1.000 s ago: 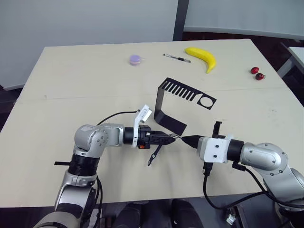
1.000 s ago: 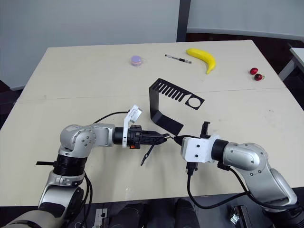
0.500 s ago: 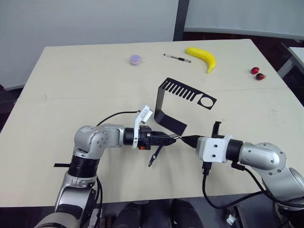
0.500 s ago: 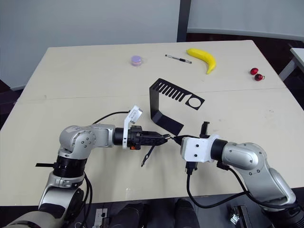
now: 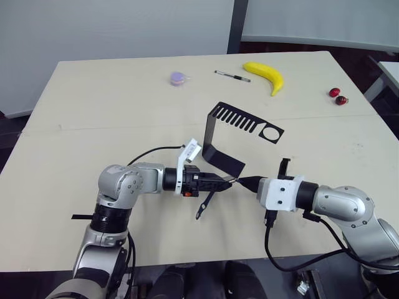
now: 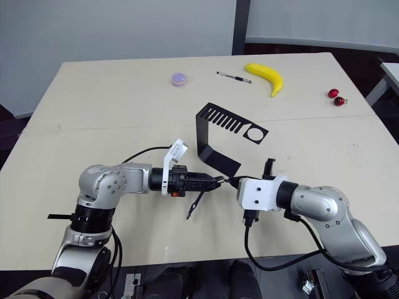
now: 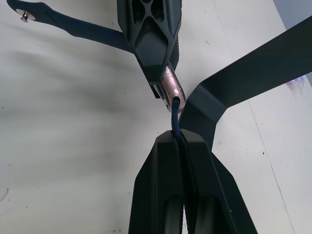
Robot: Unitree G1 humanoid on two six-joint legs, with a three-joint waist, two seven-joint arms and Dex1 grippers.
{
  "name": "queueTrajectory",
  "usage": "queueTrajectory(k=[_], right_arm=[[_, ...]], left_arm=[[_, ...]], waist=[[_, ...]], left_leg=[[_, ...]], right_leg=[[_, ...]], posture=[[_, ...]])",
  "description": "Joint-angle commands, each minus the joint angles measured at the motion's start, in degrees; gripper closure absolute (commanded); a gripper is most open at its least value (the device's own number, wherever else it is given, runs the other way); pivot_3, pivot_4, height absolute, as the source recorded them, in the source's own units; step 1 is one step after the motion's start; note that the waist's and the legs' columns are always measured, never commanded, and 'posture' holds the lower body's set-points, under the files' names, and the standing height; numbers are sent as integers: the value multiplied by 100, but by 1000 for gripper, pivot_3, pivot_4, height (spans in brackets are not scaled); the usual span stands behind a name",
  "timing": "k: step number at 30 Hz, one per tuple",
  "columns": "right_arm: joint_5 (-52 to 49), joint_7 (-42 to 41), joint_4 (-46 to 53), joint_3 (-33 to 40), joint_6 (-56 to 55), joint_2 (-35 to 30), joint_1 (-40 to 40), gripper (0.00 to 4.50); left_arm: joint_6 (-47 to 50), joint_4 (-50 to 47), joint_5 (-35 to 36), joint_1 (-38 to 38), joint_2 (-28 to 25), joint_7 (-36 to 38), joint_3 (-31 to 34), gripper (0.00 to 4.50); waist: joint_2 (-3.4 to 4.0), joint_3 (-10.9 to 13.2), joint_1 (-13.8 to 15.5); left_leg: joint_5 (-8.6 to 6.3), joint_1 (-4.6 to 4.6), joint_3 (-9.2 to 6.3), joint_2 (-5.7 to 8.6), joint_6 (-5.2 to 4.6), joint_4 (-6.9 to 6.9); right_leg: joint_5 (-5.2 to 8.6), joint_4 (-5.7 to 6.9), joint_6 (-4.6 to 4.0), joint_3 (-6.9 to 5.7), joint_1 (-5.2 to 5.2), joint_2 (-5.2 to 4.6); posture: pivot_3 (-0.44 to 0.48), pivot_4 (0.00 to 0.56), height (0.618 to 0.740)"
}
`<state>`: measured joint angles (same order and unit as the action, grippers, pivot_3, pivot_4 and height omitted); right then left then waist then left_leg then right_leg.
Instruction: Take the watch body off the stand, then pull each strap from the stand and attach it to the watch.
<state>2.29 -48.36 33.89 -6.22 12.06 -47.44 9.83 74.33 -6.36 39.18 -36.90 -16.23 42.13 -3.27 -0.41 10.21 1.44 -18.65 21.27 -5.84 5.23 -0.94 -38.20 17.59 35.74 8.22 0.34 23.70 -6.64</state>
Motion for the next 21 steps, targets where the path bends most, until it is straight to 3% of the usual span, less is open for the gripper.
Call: queueTrajectory(k=[1, 21], right_arm=[[-58, -24, 194, -57, -62, 84, 117, 4500], [-79, -16, 207, -79, 49, 119, 169, 4500]], left_arm=[[27, -332, 325, -76, 172, 90, -126, 2925], [115, -388, 380, -163, 287, 40, -82, 2925]], waist=[[0, 0, 1], [0, 0, 0]], left_leg=[[0, 0, 0, 0, 0, 0], [0, 0, 0, 0, 0, 0]], right_leg=[[0, 0, 0, 0, 0, 0], [0, 0, 0, 0, 0, 0]], posture=[[0, 150, 740], [0, 150, 740]])
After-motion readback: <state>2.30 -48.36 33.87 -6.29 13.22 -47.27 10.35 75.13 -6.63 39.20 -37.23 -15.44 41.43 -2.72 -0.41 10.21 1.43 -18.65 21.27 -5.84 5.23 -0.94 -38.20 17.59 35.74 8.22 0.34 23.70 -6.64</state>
